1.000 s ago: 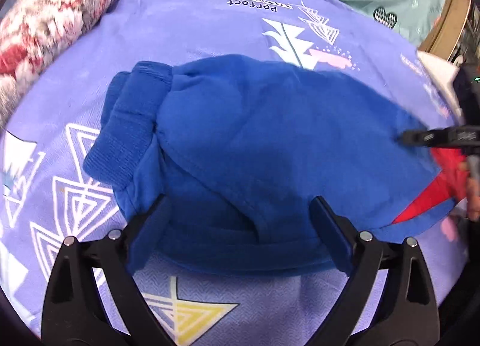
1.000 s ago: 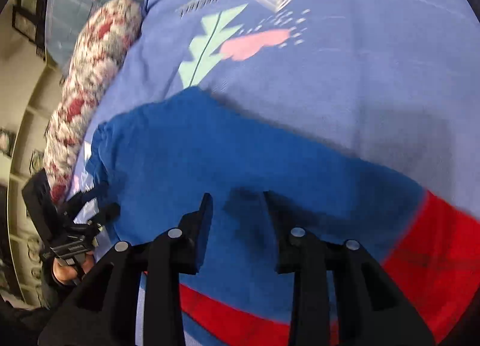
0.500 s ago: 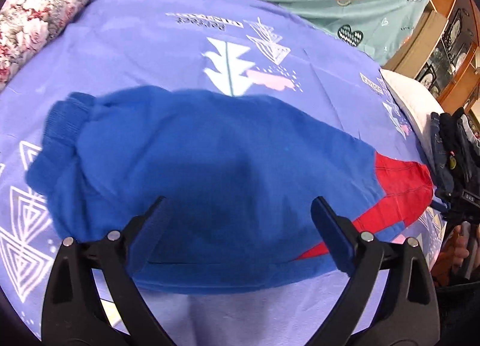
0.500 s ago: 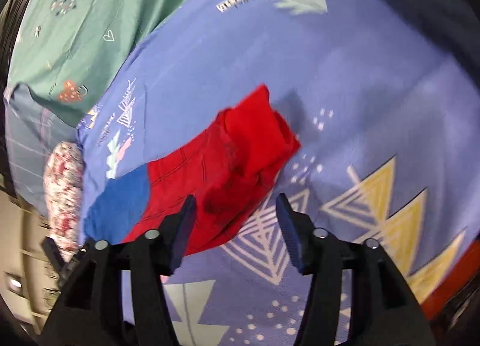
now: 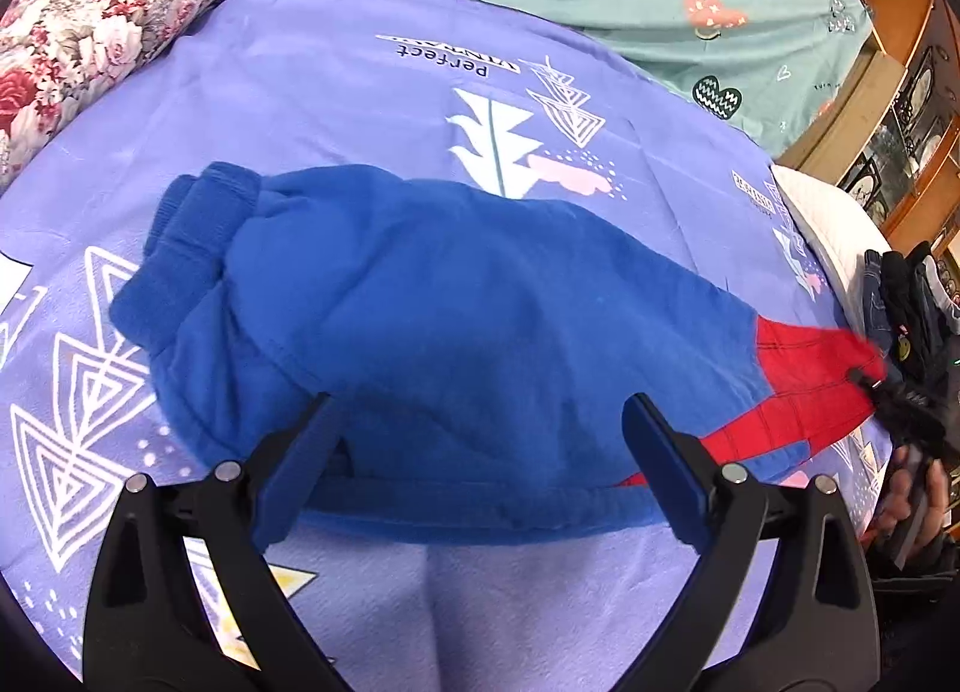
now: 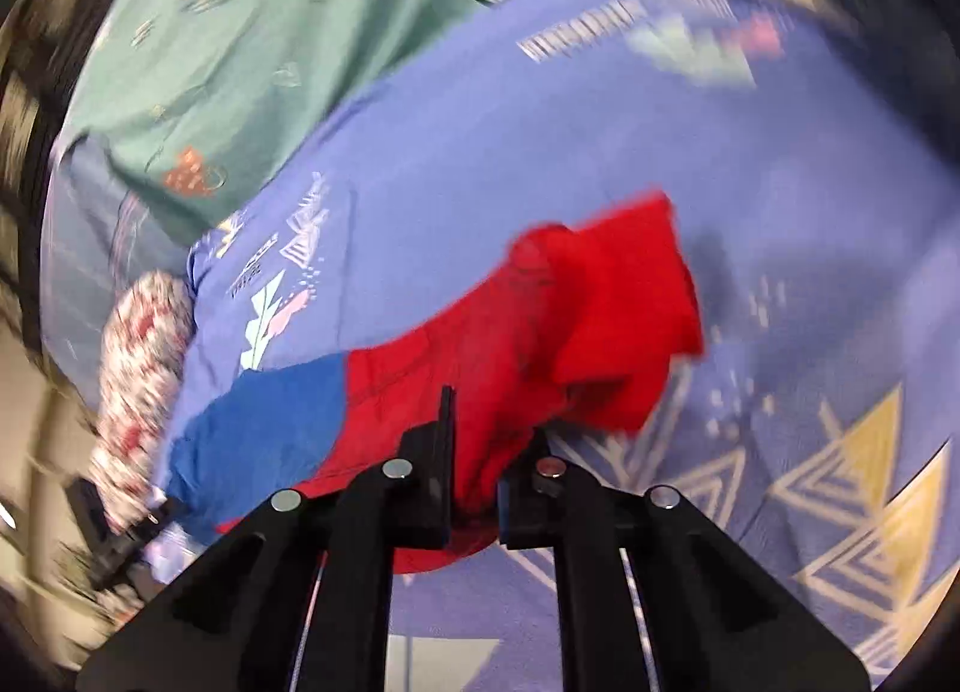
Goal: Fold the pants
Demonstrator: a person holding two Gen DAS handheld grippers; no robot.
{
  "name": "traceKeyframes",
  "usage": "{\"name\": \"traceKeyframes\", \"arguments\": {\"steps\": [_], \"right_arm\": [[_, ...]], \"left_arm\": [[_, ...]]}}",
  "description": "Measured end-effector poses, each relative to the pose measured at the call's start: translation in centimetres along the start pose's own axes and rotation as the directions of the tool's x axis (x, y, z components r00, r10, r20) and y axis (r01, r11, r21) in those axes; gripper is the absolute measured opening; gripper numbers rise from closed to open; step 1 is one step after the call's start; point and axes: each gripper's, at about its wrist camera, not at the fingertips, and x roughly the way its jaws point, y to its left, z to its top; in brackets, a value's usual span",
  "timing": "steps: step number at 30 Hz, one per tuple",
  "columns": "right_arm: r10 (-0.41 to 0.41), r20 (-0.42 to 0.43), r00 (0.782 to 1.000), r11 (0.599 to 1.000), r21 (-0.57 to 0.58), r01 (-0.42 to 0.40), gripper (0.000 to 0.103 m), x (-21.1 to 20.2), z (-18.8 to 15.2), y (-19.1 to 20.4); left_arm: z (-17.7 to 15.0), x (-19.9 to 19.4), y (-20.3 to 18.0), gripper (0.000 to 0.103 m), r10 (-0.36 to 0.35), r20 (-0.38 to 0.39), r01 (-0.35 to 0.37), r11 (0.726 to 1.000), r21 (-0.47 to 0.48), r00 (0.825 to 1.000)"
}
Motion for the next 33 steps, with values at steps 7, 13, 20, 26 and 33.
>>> {"name": "traceKeyframes", "arguments": {"steps": [7, 13, 20, 26, 33], "right_arm": [[-0.060, 0.021, 0.998, 0.817, -0.574, 0.061, 0.014, 3.6, -1.9, 18.4], [-0.151, -0.328, 0.932, 0.678, -0.721, -0.144, 0.049, 13.5, -9.1, 22.1], [0.058, -0.328, 0.943, 0.725, -0.636, -0.265, 0.051, 7.8, -5.4, 21.1], [-0.040, -0.337, 0.941, 0.718, -0.665, -0.208, 0.047, 11.7, -5.1, 22.0], [0.013, -0.345, 0.939, 0.748, -0.619, -0.237, 0.003, 12.0, -3.9, 21.5]], "left_arm": [[-0.7, -1.7, 1.2, 0.096, 0.005, 0.033, -0.004, 1.000, -0.028, 0.999], [-1.6, -2.6, 2.3, 0.096, 0.008, 0.042, -0.006, 0.998, -0.056, 0.999], [-1.6, -1.3, 2.7, 0.096, 0.003, 0.019, -0.001, 0.997, -0.072, 1.000], [-1.8, -0.8, 1.5, 0.096, 0.008, 0.000, -0.008, 0.999, -0.042, 1.000], [-2.0, -1.2, 2.4, 0.096, 0.016, 0.008, -0.015, 0.998, -0.067, 1.000]]}}
